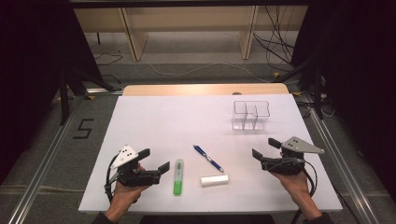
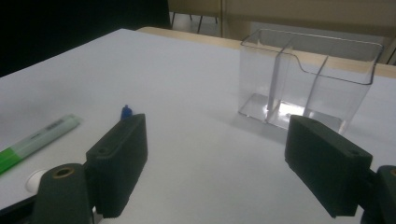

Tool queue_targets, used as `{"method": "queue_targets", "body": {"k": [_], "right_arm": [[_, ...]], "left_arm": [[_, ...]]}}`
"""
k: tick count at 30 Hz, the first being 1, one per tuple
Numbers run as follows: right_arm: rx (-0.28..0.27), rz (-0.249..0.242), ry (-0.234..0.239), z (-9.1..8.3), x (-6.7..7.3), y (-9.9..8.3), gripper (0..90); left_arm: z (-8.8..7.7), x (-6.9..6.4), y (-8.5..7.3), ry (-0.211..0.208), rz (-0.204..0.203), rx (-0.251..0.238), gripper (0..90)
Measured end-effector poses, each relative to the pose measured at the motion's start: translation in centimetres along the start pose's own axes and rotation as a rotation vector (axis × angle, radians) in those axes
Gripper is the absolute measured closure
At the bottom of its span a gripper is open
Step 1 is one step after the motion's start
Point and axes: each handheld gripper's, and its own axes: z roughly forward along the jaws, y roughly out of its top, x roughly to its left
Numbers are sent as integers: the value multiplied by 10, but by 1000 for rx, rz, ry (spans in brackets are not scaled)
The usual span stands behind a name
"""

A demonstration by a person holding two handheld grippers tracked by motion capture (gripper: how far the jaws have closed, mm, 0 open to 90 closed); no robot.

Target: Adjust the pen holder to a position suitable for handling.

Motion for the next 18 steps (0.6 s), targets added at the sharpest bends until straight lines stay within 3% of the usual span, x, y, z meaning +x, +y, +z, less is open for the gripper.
{"method": "queue_targets", "body": {"k": [12,18], "right_arm": [[44,24,-72,17,-34,10,259],[51,61,-118,25,-54,20,378]], "left_arm": [[0,1,0,3,0,0,40],[0,1,0,6,-6,-3,40]]}}
